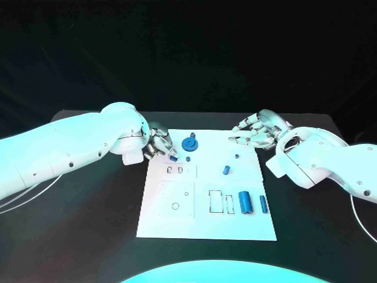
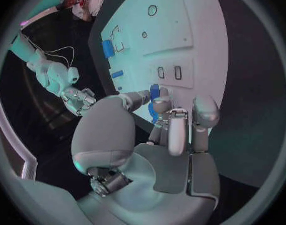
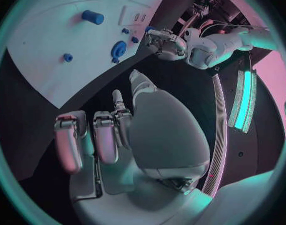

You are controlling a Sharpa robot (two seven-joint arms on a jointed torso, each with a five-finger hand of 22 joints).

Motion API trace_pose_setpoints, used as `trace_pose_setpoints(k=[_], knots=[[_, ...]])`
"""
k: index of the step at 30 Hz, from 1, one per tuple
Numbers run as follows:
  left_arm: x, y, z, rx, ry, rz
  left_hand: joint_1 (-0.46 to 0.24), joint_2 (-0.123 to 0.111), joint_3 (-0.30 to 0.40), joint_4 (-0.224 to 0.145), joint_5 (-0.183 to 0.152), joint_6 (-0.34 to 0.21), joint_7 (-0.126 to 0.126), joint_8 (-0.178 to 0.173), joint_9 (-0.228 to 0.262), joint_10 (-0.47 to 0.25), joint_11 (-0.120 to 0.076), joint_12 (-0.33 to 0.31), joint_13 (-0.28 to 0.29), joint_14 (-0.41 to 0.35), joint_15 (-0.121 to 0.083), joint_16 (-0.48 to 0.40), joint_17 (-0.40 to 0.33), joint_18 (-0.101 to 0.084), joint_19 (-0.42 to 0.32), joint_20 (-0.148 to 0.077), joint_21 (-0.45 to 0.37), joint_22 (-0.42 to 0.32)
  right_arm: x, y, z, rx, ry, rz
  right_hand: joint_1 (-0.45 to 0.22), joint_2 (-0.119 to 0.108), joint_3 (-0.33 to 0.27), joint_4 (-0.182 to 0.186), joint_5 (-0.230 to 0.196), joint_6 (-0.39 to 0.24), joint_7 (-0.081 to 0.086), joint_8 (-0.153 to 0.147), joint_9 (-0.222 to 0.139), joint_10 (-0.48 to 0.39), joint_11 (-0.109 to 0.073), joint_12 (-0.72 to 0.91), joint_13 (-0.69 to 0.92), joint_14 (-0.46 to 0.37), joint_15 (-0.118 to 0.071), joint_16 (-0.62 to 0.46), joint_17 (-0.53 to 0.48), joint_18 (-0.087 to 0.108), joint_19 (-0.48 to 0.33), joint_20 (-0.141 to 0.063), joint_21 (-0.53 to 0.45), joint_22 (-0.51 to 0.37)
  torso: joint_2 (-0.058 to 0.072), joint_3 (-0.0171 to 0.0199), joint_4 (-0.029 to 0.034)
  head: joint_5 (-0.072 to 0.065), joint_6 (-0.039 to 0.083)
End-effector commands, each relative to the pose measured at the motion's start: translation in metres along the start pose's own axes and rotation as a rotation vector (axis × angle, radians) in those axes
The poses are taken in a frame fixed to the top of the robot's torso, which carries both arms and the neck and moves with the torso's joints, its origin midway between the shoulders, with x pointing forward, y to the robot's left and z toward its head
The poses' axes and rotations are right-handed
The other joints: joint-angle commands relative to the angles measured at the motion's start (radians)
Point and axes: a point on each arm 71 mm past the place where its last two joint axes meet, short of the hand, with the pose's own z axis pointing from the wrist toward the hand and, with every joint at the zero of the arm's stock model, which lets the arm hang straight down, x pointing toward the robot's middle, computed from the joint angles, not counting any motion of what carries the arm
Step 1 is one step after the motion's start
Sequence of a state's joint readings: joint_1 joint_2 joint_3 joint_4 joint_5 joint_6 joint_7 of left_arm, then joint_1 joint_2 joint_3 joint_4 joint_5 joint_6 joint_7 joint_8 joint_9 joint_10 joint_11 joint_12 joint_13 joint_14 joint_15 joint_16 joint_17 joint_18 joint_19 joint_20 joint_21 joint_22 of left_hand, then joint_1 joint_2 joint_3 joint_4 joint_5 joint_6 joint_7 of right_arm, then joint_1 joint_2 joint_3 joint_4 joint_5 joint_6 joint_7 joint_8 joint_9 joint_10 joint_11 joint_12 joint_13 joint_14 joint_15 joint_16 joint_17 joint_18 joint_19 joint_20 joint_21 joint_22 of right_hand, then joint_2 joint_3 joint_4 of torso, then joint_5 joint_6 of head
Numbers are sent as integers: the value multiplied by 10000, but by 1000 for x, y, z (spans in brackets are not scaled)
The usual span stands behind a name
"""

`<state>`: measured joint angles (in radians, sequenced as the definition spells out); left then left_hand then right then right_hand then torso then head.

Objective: Assemble the parts on the task board

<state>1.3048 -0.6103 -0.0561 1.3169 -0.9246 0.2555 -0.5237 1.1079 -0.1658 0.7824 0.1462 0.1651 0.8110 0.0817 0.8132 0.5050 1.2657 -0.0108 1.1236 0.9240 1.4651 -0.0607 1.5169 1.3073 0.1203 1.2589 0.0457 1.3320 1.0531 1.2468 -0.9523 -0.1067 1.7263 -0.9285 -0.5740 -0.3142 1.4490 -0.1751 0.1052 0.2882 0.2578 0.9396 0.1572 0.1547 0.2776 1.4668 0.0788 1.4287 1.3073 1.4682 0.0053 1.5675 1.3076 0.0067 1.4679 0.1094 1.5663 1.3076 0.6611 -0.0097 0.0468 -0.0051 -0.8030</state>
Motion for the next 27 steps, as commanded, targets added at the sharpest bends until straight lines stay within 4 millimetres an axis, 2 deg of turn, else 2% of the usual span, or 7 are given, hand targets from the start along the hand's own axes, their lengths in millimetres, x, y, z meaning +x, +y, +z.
trace_pose_setpoints(k=[1,4,6,9,15,24,27], knots=[[-2,-4,-1,222,-528,-222,-211,-112,1624,-1612,846,386,-267,49,1930,237,-84,150,200,802,-143,85,1727,-166,191,-60,155,267,1,0,0,-70,122,-59,-2,81,78,-1,34,84,2,40,-5,-45,-50,-8,1518,1026,-37,33,2632,-67,1029,-28,45,2632,11,7,4,6,-27],[1,-5,0,252,-622,-264,-312,-164,1630,-1660,1184,473,-310,44,1970,352,-125,211,294,810,-181,95,1744,-191,275,-100,226,395,1,0,0,-64,119,-59,-2,81,78,-1,34,84,2,40,-5,-45,-50,-8,1518,1026,-37,33,2632,-67,1029,-28,45,2632,4,2,12,27,-81],[3,-5,0,265,-689,-298,-409,-246,1618,-1707,1611,579,-354,59,2008,472,-166,287,397,824,-218,117,1783,-224,382,-133,314,557,1,0,0,-65,109,-58,-2,81,78,-1,34,84,2,40,-5,-45,-50,-8,1518,1026,-37,33,2632,-67,1029,-28,45,2632,2,-1,15,36,-109],[8,-6,3,285,-852,-374,-482,-291,1606,-1748,1895,658,-388,54,2036,573,-203,347,488,832,-247,129,1805,-249,466,-167,385,688,1,-1,0,-74,89,-54,-14,78,85,4,59,82,2,47,-7,-51,-51,-14,1513,1024,-38,31,2627,-67,1029,-30,45,2632,3,-10,17,40,-151],[14,-8,7,324,-1219,-360,-555,-338,1573,-1782,2133,779,-439,62,2070,713,-250,433,604,851,-283,161,1860,-292,603,-202,495,902,1,0,0,-111,74,-55,-14,78,85,4,59,82,2,47,-7,-51,-51,-14,1513,1024,-38,31,2627,-67,1029,-30,45,2632,6,-16,10,63,-222],[26,-15,14,334,-967,-4,-610,-354,1530,-1781,2202,887,-487,76,2092,811,-291,458,621,841,-313,139,1808,-313,674,-228,551,1009,2,1,1,-185,74,-106,-15,80,96,3,92,78,2,52,-9,-62,-52,-28,1501,1025,-39,31,2628,-67,1029,-32,45,2632,13,-10,-25,108,-305],[29,-16,16,322,-901,84,-618,-355,1527,-1779,2217,904,-495,79,2096,756,-297,339,449,829,-318,116,1762,-312,672,-233,550,1006,2,2,1,-196,81,-117,-15,80,96,3,92,78,2,52,-9,-62,-52,-28,1501,1025,-39,31,2628,-67,1029,-32,45,2632,12,-2,-14,104,-325]])
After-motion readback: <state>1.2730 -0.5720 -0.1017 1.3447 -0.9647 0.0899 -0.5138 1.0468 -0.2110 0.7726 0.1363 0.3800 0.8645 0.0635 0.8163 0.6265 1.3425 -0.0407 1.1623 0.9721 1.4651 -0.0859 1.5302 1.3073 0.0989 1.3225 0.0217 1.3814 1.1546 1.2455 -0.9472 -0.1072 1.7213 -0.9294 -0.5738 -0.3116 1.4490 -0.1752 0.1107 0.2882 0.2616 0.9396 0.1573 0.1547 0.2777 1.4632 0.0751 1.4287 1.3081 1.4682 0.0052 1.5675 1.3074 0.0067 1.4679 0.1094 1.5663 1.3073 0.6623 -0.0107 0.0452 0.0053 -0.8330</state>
